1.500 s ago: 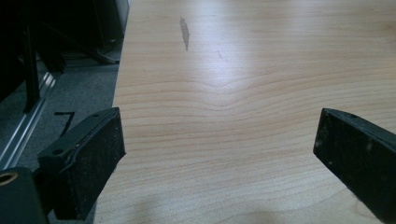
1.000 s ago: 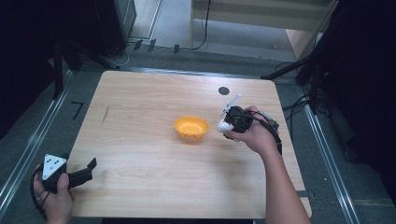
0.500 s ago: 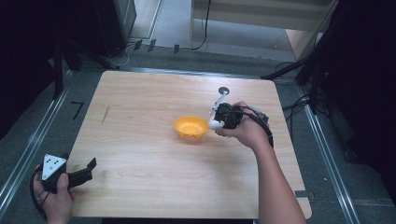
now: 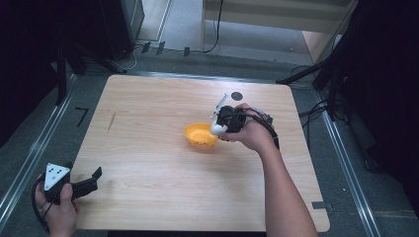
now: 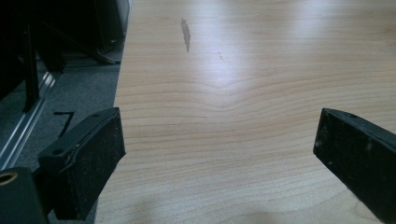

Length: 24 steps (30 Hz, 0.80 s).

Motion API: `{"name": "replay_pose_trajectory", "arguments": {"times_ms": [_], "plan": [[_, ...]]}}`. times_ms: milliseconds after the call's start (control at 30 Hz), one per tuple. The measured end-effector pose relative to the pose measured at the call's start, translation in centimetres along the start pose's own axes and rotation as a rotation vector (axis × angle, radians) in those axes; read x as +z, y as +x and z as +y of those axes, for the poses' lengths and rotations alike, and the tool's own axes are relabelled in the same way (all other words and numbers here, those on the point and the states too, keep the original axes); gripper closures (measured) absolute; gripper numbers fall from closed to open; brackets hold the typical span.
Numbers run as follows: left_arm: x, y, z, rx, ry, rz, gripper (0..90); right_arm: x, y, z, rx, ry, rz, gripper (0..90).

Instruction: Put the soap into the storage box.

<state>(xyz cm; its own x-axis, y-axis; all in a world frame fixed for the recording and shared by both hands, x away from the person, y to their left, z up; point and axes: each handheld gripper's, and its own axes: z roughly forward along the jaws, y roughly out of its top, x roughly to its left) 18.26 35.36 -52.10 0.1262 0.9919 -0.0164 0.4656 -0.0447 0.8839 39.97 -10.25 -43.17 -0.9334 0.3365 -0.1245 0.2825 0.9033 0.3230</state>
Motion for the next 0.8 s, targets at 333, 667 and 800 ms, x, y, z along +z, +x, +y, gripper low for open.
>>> {"name": "replay_pose_trajectory", "arguments": {"times_ms": [333, 667, 800], "plan": [[0.0, 0.0, 0.0, -0.003, -0.003, -0.002, 2.2, 1.1, 0.0, 1.8, -0.049, -0.005, 0.014, 51.0], [0.0, 0.0, 0.0, -0.005, -0.002, 0.002, 2.2, 0.9, 0.3, 3.6, -0.102, -0.003, 0.020, 50.9], [0.0, 0.0, 0.0, -0.007, -0.002, 0.001, 2.2, 1.0, 0.3, 4.2, -0.117, 0.000, 0.025, 50.9]]}}
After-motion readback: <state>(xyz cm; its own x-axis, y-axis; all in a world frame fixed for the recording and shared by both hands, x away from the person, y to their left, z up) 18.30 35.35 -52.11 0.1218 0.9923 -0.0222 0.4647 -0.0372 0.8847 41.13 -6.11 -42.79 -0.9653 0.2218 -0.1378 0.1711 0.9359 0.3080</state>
